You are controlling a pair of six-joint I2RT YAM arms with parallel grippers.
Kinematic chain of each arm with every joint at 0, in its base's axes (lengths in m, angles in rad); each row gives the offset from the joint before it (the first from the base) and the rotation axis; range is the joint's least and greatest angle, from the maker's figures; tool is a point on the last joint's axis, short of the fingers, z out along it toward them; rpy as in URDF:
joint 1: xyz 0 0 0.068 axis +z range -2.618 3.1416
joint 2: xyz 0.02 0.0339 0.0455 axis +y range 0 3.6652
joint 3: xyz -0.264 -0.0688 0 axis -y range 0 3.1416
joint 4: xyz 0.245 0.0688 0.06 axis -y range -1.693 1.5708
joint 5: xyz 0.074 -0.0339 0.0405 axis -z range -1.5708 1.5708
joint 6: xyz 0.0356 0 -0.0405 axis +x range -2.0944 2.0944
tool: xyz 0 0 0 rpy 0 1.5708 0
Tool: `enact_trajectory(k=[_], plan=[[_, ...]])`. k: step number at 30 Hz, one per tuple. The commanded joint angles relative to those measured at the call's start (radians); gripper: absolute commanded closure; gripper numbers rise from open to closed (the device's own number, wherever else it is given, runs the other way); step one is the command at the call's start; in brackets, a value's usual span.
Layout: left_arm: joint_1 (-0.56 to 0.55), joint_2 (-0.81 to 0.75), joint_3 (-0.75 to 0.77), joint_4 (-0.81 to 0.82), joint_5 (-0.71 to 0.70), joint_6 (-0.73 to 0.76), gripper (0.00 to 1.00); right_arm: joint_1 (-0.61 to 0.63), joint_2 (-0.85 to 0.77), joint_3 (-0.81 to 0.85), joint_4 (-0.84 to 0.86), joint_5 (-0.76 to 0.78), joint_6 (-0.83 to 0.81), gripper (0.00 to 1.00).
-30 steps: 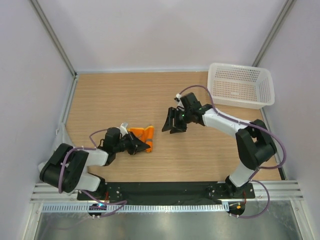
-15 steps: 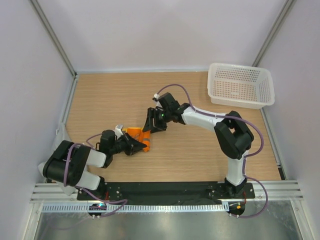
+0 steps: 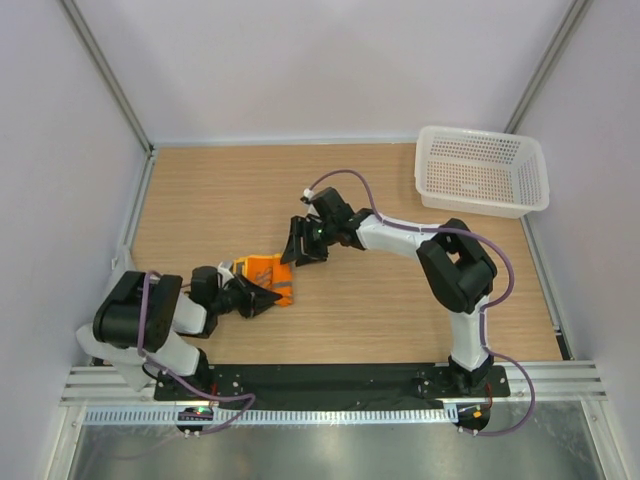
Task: Roll the towels
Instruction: Roll the towel
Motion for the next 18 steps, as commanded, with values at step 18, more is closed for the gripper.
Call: enact_trajectory(k=[18], plan=[[0.098,0.271,0.021,0.09,0.14,-0.003,1.0,0.028,0.109,-0.071,0.172,-0.037,-0.026,0.42]])
